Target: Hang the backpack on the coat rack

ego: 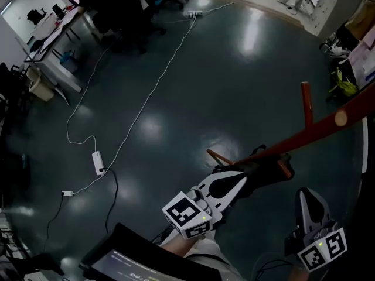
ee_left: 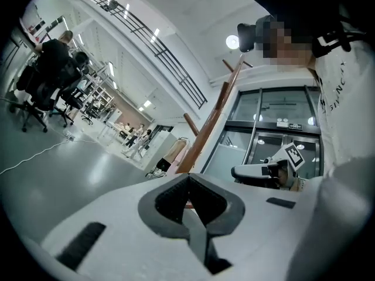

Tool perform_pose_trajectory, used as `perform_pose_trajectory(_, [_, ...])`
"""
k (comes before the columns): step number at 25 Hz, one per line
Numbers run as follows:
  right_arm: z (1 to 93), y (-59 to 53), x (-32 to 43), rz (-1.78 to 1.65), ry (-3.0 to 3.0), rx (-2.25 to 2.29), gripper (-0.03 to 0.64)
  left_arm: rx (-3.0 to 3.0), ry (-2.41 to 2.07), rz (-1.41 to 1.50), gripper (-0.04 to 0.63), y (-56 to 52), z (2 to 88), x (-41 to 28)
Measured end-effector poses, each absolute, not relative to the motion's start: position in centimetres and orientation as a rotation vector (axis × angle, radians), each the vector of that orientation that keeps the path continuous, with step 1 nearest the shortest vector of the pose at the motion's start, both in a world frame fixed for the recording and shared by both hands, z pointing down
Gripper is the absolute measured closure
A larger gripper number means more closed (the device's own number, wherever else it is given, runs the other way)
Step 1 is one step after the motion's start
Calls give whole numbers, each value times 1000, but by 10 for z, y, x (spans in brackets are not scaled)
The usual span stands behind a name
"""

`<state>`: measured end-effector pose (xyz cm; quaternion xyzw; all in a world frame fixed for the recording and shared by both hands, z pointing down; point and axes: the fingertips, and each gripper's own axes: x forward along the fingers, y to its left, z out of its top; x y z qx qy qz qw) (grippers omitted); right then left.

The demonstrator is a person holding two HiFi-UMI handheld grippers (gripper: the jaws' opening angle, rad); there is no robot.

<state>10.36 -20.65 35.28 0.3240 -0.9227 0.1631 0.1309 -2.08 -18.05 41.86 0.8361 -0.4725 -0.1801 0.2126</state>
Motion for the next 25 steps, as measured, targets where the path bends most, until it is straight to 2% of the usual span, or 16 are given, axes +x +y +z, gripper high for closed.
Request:
perform_pose_trajectory(9, [333, -174, 104, 427, -2698, 950, 586, 2446, -1232, -461, 586, -177, 369, -7])
perform_pose_trajectory(25, [298, -136, 101, 260, -2755, 917, 588, 2533, -1296, -495, 586, -171, 316, -31])
